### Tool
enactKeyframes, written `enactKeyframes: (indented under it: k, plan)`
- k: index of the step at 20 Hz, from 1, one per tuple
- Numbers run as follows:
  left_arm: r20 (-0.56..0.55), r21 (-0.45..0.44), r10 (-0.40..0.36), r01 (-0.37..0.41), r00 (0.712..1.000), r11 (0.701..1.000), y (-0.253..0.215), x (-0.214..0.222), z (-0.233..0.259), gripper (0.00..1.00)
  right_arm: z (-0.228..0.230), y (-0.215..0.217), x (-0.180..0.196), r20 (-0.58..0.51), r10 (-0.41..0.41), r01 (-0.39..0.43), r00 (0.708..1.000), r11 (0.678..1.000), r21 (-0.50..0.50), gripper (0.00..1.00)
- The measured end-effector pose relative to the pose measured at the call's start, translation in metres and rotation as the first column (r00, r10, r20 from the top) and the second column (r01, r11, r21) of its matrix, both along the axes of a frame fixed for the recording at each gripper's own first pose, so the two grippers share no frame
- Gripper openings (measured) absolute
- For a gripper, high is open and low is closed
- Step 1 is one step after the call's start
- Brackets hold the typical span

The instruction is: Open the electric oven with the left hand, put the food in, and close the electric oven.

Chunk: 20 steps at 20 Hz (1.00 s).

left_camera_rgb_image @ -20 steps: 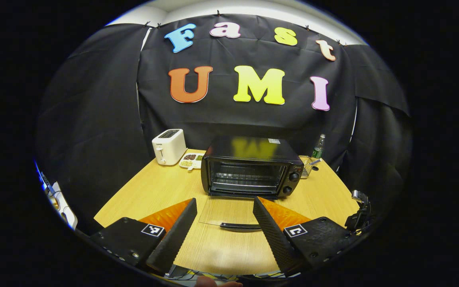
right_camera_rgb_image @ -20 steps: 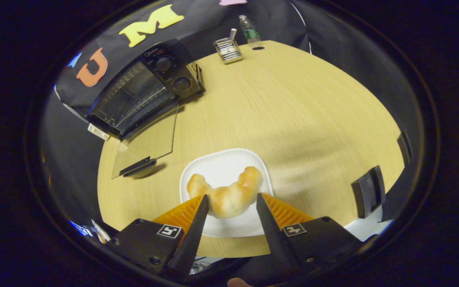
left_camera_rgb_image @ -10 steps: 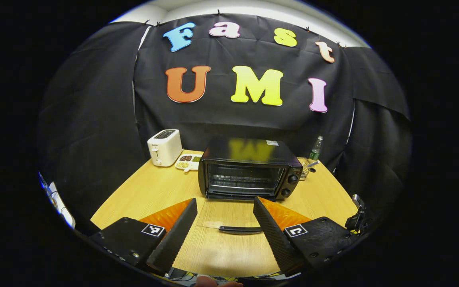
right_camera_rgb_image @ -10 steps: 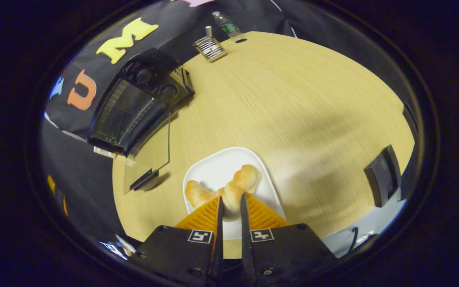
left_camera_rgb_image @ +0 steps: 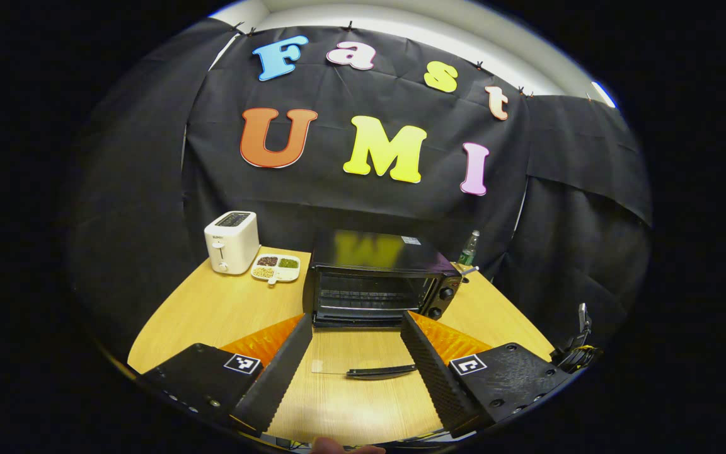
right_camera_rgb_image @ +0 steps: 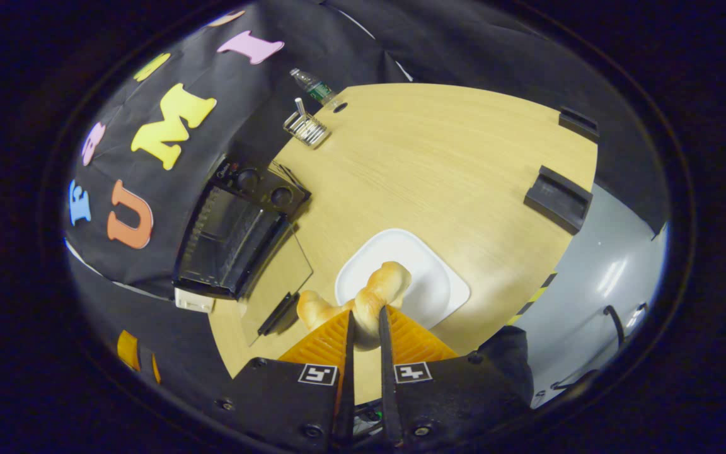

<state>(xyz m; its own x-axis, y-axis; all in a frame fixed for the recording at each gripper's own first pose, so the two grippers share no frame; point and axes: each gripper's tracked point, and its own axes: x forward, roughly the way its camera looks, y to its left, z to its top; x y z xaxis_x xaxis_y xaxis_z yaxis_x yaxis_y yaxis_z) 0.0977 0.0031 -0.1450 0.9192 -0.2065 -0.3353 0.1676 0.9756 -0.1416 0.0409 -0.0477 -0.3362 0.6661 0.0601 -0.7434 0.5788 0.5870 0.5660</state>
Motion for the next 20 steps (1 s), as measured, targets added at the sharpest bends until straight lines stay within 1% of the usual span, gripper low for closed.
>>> enactKeyframes:
  k: [2,5,7,8,9,10,11,13,14,16,18,19,20]
  plan:
    - [-0.008,-0.001,-0.024,0.024,1.000,1.000,0.007,-0.007,-0.004,0.94,0.013,0.020,0.014,0.039,-0.003,0.003,0.999,1.000,0.001,0.18]
    - [-0.005,0.035,-0.021,0.021,1.000,0.999,0.030,-0.023,-0.003,0.93,0.034,0.049,0.046,0.093,0.030,-0.031,0.995,1.000,0.003,0.17]
    - [-0.012,0.062,0.003,-0.002,1.000,0.998,0.051,-0.030,-0.003,0.94,0.045,0.065,0.074,0.137,0.032,-0.035,0.990,0.999,0.025,0.21]
    - [-0.016,0.074,0.022,-0.021,1.000,0.997,0.063,-0.033,-0.002,0.93,0.049,0.071,0.089,0.158,0.029,-0.035,0.987,0.999,0.035,0.18]
    - [-0.024,0.086,0.046,-0.044,0.999,0.995,0.075,-0.035,-0.002,0.93,0.050,0.075,0.105,0.174,0.025,-0.033,0.984,0.999,0.042,0.19]
    - [-0.035,0.096,0.073,-0.069,0.997,0.993,0.086,-0.039,-0.001,0.94,0.049,0.080,0.122,0.185,0.023,-0.033,0.982,0.998,0.047,0.17]
    - [-0.042,0.100,0.094,-0.090,0.995,0.991,0.095,-0.041,0.000,0.94,0.046,0.085,0.140,0.194,0.019,-0.029,0.981,0.998,0.052,0.19]
    - [-0.053,0.104,0.123,-0.118,0.991,0.988,0.103,-0.048,0.005,0.94,0.040,0.097,0.174,0.214,0.020,-0.032,0.977,0.998,0.052,0.17]
    - [-0.060,0.110,0.135,-0.128,0.989,0.986,0.106,-0.051,0.006,0.94,0.036,0.102,0.190,0.223,0.018,-0.031,0.975,0.998,0.055,0.19]
    - [-0.081,0.117,0.155,-0.145,0.985,0.983,0.109,-0.055,0.005,0.93,0.033,0.109,0.220,0.249,-0.004,-0.016,0.969,0.997,0.079,0.19]
    - [-0.096,0.111,0.172,-0.161,0.980,0.981,0.111,-0.062,0.006,0.94,0.027,0.112,0.249,0.266,-0.029,0.006,0.964,0.996,0.089,0.17]
    - [-0.102,0.115,0.172,-0.161,0.980,0.980,0.110,-0.064,0.005,0.94,0.021,0.114,0.262,0.268,-0.041,0.016,0.963,0.995,0.096,0.19]
    - [-0.108,0.128,0.178,-0.164,0.978,0.978,0.112,-0.065,0.003,0.94,0.018,0.116,0.272,0.271,-0.052,0.023,0.961,0.994,0.110,0.17]
